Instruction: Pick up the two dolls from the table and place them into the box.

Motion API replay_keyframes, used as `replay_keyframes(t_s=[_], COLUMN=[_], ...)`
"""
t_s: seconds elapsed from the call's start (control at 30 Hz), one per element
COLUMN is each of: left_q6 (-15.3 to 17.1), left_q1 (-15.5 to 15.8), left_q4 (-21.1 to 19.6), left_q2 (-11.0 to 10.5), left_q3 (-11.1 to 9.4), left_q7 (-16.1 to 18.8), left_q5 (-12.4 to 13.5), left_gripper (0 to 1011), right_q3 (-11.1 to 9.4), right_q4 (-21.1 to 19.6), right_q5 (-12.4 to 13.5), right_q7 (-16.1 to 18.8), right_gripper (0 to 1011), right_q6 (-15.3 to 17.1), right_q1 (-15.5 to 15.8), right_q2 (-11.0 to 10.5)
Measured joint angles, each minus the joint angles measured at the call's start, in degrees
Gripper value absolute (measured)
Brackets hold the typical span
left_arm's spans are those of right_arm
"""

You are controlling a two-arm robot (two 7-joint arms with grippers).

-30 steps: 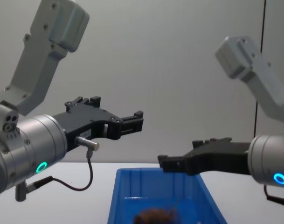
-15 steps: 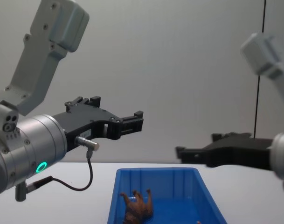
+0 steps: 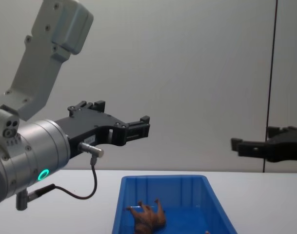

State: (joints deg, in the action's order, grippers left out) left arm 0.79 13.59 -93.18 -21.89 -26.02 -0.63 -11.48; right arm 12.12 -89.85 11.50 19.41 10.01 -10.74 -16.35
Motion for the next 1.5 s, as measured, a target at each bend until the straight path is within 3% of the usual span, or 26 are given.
replay_keyframes(t_s=[0.3, 0.6, 1.0, 1.27, 1.5], left_q6=[0.2, 2.7, 6.9, 7.6, 7.5], left_q1=[-0.2, -2.1, -8.2, -11.1, -12.4], left_q4=[-0.1, -2.5, -7.1, -7.4, -5.7], left_q2=[-0.2, -1.9, -6.9, -9.1, -9.7], left_q3=[0.1, 0.5, 1.4, 1.7, 1.9], left_q7=[-0.1, 0.3, 2.0, 1.6, 0.8], left_q5=[0.5, 0.4, -4.3, -7.2, -9.0], left_gripper=[1001, 1001, 1001, 1001, 1001], right_q3=[-1.7, -2.5, -2.9, -3.1, -3.1], right_q4=[0.4, 0.6, 0.7, 0.7, 0.7], right_q5=[1.6, 2.4, 2.8, 2.9, 3.0], right_q7=[0.7, 1.0, 1.2, 1.3, 1.3], right_gripper=[1001, 1001, 1001, 1001, 1001], right_q6=[-2.0, -3.0, -3.5, -3.7, -3.8], right_q1=[0.5, 0.7, 0.8, 0.8, 0.8], right_q2=[-1.8, -2.7, -3.2, -3.3, -3.4])
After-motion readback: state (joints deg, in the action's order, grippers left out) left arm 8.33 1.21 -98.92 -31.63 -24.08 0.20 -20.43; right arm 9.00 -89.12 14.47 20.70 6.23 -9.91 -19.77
